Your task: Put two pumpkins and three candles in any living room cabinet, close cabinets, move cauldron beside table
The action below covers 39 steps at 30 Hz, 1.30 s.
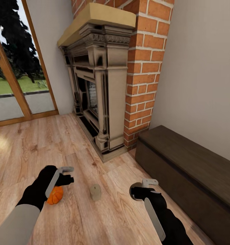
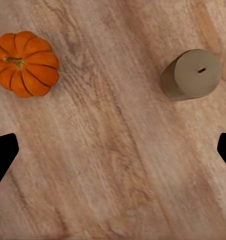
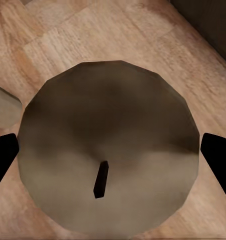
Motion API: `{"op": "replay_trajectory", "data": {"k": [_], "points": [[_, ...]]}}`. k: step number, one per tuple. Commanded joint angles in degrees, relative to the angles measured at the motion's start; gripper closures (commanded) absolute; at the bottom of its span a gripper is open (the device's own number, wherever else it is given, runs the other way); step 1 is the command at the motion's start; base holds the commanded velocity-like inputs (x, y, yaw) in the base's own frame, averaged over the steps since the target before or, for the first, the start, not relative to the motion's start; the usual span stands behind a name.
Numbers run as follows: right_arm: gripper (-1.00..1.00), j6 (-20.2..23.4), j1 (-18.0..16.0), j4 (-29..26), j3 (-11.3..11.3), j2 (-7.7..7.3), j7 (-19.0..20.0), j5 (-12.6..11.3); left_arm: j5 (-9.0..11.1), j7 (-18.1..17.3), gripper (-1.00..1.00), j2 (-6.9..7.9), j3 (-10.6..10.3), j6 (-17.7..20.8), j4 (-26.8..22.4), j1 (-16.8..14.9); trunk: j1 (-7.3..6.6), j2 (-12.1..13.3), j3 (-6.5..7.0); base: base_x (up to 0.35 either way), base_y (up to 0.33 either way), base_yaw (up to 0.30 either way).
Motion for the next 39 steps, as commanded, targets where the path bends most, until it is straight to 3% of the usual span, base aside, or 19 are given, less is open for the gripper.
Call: {"op": "replay_trajectory", "data": {"k": [1, 6, 9, 13, 21, 24, 29, 32, 39], "points": [[1.0, 0.9, 0.1, -0.5, 0.1, 0.0, -0.6, -0.5, 0.7, 0.8, -1.0, 0.0, 0.0, 0.2, 1.3, -0.9, -0.01, 0.0, -0.05, 0.0, 0.0, 0.0], [1.0, 2.0, 0.3, -1.2, 0.1, 0.01, -0.6, -0.5, 1.0, 0.9, -1.0, -0.12, 0.0, 0.2, 3.1, -2.3, -0.01, 0.0, -0.05, 0.002, 0.0, 0.0], [1.0, 2.3, 0.3, -1.3, 0.0, 0.01, -0.6, -0.5, 0.9, 1.0, -1.0, -2.08, 0.0, 0.2, 3.4, -2.6, -0.01, 0.0, -0.05, 0.153, 0.0, 0.0], [1.0, 2.4, 0.3, -1.3, 0.0, 0.01, -0.6, -0.5, 0.7, 1.2, -1.0, -3.53, 0.0, 0.2, 3.9, -2.6, -0.01, 0.0, -0.05, 0.284, 0.0, 0.0], [1.0, 2.5, 0.4, -1.6, 0.3, 0.09, -0.7, -0.6, 0.5, 1.0, -1.0, -4.14, 0.0, 0.2, 5.4, -2.7, -0.01, 0.0, -0.05, 0.329, 0.0, 0.0], [1.0, 2.6, 0.5, -4.1, 0.4, 0.1, -0.7, -0.7, 0.6, 0.9, -1.0, -4.35, 0.0, 0.2, 8.0, -2.9, -0.01, 0.0, -0.05, 0.336, 0.0, 0.0], [1.0, 6.9, 2.1, -10.3, 0.5, 0.21, -0.6, -0.7, 0.5, 1.3, -1.0, -5.19, -0.1, 0.2, 13.1, -4.2, -0.01, 0.0, -0.05, 0.295, 0.0, 0.0], [1.0, 9.1, 3.7, -14.2, 0.5, 0.26, -0.7, -0.7, 0.4, 1.4, -1.0, -5.58, -1.6, 0.2, 15.4, -4.6, -0.01, 0.0, -0.05, 0.107, 0.0, 0.0], [1.0, 10.2, 4.3, -15.6, 0.5, 0.35, -0.7, -0.8, 0.9, 1.2, -1.0, -5.71, -3.1, 0.2, 17.7, -4.8, -0.01, 0.0, -0.05, 0.117, 0.0, 0.0]]}}
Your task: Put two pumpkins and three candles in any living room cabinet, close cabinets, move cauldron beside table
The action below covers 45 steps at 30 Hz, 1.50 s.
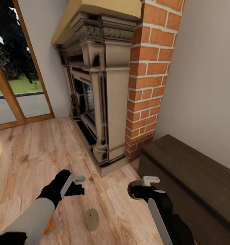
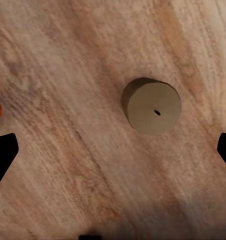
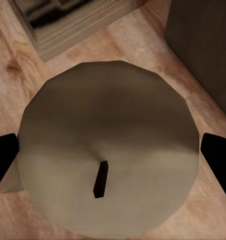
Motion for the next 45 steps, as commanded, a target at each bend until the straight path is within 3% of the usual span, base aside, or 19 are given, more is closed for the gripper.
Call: {"op": "replay_trajectory", "data": {"k": [1, 4, 7, 10, 13, 20, 23, 27, 38, 45], "points": [[1.0, 0.5, 0.0, -0.1, 0.0, 0.01, -0.6, -0.5, 0.7, 0.5, -1.0, 0.04, -0.2, 0.2, 0.1, 0.0, 0.0, 0.0, -0.05, 0.125, 0.0, 0.0], [1.0, 1.1, 0.0, -0.2, 0.1, 0.01, -0.6, -0.5, 0.7, 0.6, -1.0, 0.08, -0.3, -0.5, 0.3, 0.0, 0.0, 0.0, -0.05, 0.106, 0.0, 0.0], [1.0, 1.3, 0.0, -0.2, 0.1, 0.01, -0.6, -0.5, 0.3, 0.8, -1.0, 0.01, -0.4, -5.6, 2.4, 0.1, 0.0, 0.0, -0.05, 0.08, 0.0, 0.0], [1.0, 1.4, 0.0, -0.2, 0.1, -0.05, -0.6, -0.5, 0.5, 0.8, -1.0, -0.1, -0.4, -10.4, 7.6, 0.1, 0.0, 0.0, -0.05, 0.194, 0.0, 0.0], [1.0, 1.4, 0.0, -0.2, 0.1, -0.06, -0.6, -0.5, 0.5, 0.8, -1.0, -0.1, -0.4, -12.9, 9.3, 0.1, 0.0, 0.0, -0.05, 0.239, 0.0, 0.0], [1.0, 1.4, 0.0, -0.2, 0.2, -0.01, -0.6, -0.6, 0.3, 0.8, -1.0, -0.07, -0.5, -15.0, 10.6, 0.2, 0.0, 0.0, -0.05, 0.071, 0.0, 0.0], [1.0, 1.4, 0.0, -0.2, 0.2, 0.0, -0.6, -0.6, 0.5, 0.7, -1.0, -0.19, -0.4, -15.5, 13.6, 0.3, 0.0, 0.0, -0.05, 0.153, 0.0, 0.0], [1.0, 1.4, 0.0, -0.3, 0.3, 0.01, -0.6, -0.6, 0.6, 0.3, -1.0, -1.46, -0.4, -16.4, 15.4, 0.7, 0.0, 0.0, -0.05, 0.051, 0.0, 0.0], [1.0, 1.4, 0.0, -0.3, 0.2, -0.06, -0.6, -0.6, 0.4, 0.1, -1.0, -3.13, -0.5, -19.0, 15.8, 0.9, 0.0, 0.0, -0.05, 0.005, 0.0, 0.0], [1.0, 1.4, 0.0, -0.3, 0.2, -0.06, -0.6, -0.7, 0.3, -0.2, -1.0, -3.54, -0.8, -23.0, 15.8, 0.9, 0.44, -0.8, -0.41, 0.0, 0.0, 0.0]]}}
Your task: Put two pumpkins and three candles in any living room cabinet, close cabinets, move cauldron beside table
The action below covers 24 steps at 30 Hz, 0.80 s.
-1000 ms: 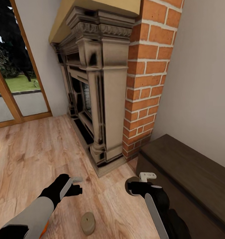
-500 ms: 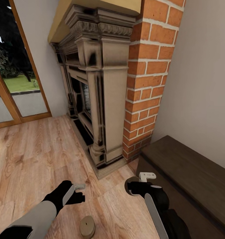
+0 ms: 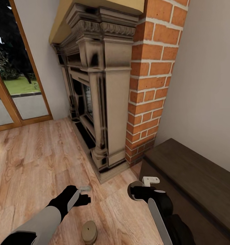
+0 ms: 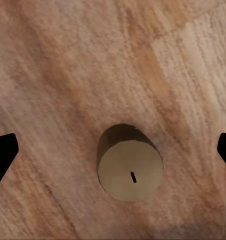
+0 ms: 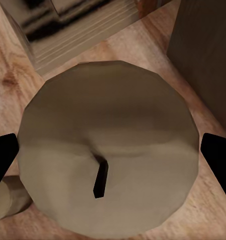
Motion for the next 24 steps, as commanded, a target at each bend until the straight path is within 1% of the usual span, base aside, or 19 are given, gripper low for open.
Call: {"op": "replay_trajectory", "data": {"k": [1, 3, 10, 15, 17, 20, 24], "points": [[1.0, 0.1, 0.0, -0.1, 0.0, 0.0, -0.6, -0.6, 0.6, 0.5, -1.0, 0.0, -0.6, -0.1, -0.1, 0.0, 0.21, -0.4, -0.24, 0.0, 0.0, 0.0], [1.0, 0.1, 0.0, -0.1, 0.0, 0.01, -0.6, -0.6, 0.6, 0.5, -1.0, -0.01, -1.2, -0.6, -0.1, 0.0, 0.46, -0.9, -0.64, 0.0, 0.0, 0.0], [1.0, 0.1, 0.0, -0.1, 0.0, 0.03, -0.6, -0.6, 0.6, 0.4, -1.0, -0.02, -2.0, -1.0, -0.1, 0.0, 0.64, -0.9, -2.19, 0.0, 0.0, 0.0], [1.0, 0.1, 0.0, -0.1, 0.1, 0.07, -0.6, -0.6, 0.6, 0.3, -1.0, -0.04, -2.9, -2.3, -0.1, 0.0, 0.77, -1.0, -3.3, 0.0, 0.0, 0.0], [1.0, 0.1, 0.0, -1.0, 0.2, 0.07, -0.5, -0.6, 0.6, 0.2, -1.0, -0.08, -3.2, -2.6, -0.1, 0.0, 0.82, -1.0, -3.74, 0.0, 0.0, 0.0], [1.0, 0.1, 0.1, -2.0, 1.2, 0.04, -0.5, -0.7, 0.6, 0.2, -1.0, -0.27, -3.4, -2.7, -0.1, 0.0, 0.9, -1.1, -4.4, 0.0, 0.0, 0.0], [1.0, 0.1, 0.1, -2.4, 1.8, 0.0, -0.5, -0.8, 0.6, 0.2, -1.0, -0.6, -3.4, -2.7, -0.1, 0.0, 1.0, -1.1, -5.29, 0.0, 0.0, 0.0]]}}
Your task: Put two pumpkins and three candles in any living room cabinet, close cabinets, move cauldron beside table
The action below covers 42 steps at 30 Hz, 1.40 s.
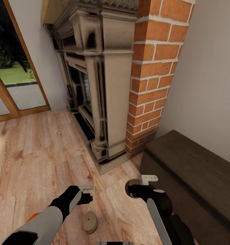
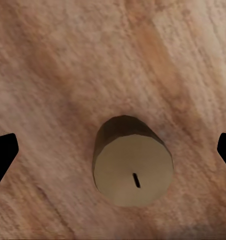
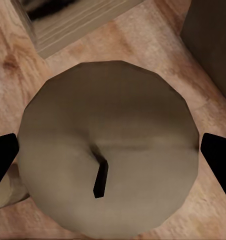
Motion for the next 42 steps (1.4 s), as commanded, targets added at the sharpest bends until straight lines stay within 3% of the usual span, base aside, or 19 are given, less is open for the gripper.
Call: {"op": "replay_trajectory", "data": {"k": [1, 13, 22, 38, 42], "points": [[1.0, 0.2, 0.0, -0.1, 0.1, 0.0, -0.6, -0.5, 0.6, 0.5, -1.0, -0.01, -0.4, 0.2, -0.1, 0.0, 0.01, 0.0, -0.28, 0.0, 0.0, 0.0], [1.0, 0.2, 0.0, -0.2, 0.3, -0.01, -0.6, -0.8, 0.6, -0.2, -1.0, -0.17, -0.5, -0.9, -0.1, 0.0, 0.32, -0.2, -2.93, 0.0, 0.0, 0.0], [1.0, 0.2, 0.0, -0.1, 0.4, -0.01, -0.6, -0.8, 0.6, -0.5, -1.0, -0.17, -2.4, -1.4, -0.2, 0.1, 0.55, -0.3, -4.93, 0.0, 0.0, 0.0], [1.0, 0.2, 0.2, -0.2, 0.6, -0.01, -0.5, -0.9, 0.6, -0.5, -1.0, -0.17, -2.5, -2.4, -0.2, 0.1, 0.96, -0.5, -8.47, 0.0, 0.0, 0.0], [1.0, 0.0, 0.4, -0.2, 0.7, -0.02, -0.5, -0.8, 0.6, -0.5, -1.0, -0.17, -2.6, -2.9, -0.2, 0.1, 0.96, -0.5, -8.47, 0.0, 0.0, 0.0]]}}
